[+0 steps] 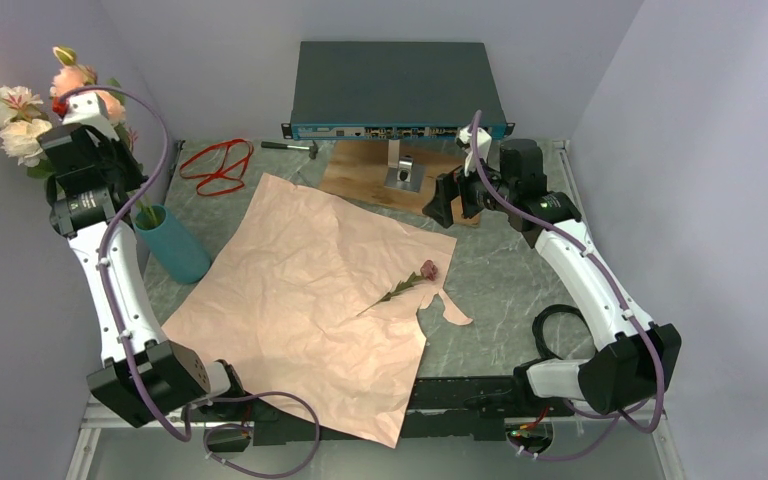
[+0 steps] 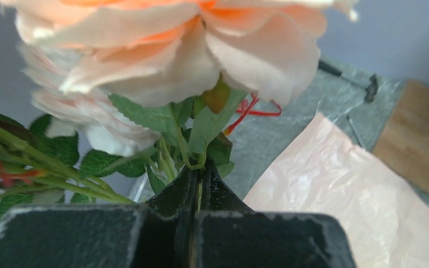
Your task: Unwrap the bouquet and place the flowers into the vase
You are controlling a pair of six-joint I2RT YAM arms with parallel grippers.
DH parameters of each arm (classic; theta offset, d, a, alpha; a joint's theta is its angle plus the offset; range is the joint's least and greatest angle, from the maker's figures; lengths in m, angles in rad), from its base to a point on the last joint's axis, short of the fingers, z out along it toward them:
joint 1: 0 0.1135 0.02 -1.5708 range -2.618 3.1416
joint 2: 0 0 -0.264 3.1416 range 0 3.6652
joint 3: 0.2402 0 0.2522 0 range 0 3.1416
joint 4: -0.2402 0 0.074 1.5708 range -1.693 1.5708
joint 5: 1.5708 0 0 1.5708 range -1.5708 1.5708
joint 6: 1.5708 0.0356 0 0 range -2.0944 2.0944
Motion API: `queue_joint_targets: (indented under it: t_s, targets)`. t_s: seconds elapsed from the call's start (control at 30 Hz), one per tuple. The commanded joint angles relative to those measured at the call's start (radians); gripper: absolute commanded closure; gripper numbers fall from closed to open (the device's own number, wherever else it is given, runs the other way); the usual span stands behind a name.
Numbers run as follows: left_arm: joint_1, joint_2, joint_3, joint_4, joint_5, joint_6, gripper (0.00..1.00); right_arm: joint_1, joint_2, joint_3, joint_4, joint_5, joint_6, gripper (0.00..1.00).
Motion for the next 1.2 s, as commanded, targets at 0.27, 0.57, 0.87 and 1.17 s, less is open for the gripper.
queue_joint_targets:
  t_s: [0.27,0.57,0.87,1.17]
  targets:
    - [-0.048,-0.019,-0.073,-0.066,-0.08,0.134,0.53,0.004,0.013,0.033,0.004,0.01,0.005,0.0]
    - [-0.051,-0.117,-0.11,-0.204,-0.053,0.107,0.17,0.003,0.003,0.014,0.006,0.011,0.002,0.0]
    - [-0.055,-0.177,-0.065,-0.352,0.145,0.161,0.09,0.004,0.001,0.003,0.013,0.0,0.002,0.0]
    - [-0.192,-0.173,-0.106,-0.485,0.562,0.296,0.18,0.004,-0.028,-0.01,0.013,0.011,0.014,0.0]
